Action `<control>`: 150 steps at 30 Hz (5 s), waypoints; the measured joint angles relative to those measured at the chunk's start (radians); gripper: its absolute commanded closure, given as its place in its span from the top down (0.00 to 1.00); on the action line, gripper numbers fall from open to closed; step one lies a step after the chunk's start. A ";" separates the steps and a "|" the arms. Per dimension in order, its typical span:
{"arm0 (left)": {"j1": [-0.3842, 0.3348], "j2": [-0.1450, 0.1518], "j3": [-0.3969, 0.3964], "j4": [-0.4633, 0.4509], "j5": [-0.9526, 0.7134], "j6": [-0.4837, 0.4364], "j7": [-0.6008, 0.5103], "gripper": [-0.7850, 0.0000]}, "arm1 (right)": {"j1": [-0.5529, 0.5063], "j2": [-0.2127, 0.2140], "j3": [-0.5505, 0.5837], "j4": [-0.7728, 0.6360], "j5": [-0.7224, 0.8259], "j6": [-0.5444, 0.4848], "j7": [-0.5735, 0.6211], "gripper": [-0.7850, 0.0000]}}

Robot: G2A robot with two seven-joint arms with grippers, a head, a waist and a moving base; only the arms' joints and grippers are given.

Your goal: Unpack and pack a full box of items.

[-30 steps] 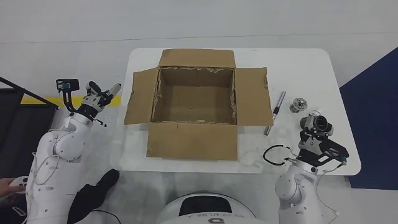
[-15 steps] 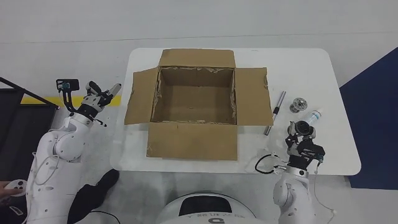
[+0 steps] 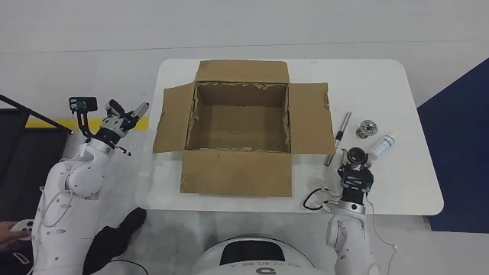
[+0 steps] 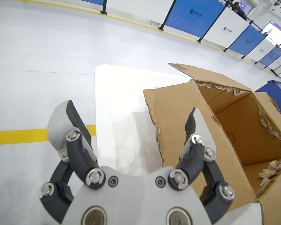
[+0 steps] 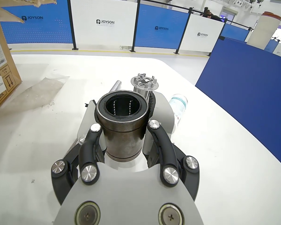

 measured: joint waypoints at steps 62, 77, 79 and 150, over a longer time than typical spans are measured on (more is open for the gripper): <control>0.000 0.000 0.000 0.000 0.000 0.000 0.000 1.00 | -0.235 0.024 -0.029 -0.348 0.152 -0.115 0.128 1.00; 0.000 0.000 0.000 0.000 0.000 0.000 0.000 1.00 | -0.215 0.033 -0.021 -0.341 0.068 -0.088 0.314 1.00; 0.000 0.000 0.000 0.000 0.000 0.000 0.000 1.00 | -0.201 0.035 -0.025 -0.328 0.038 -0.074 0.367 1.00; 0.000 0.000 0.000 0.000 0.000 0.000 0.000 1.00 | -0.195 0.108 0.167 -0.367 0.884 -0.826 0.566 0.00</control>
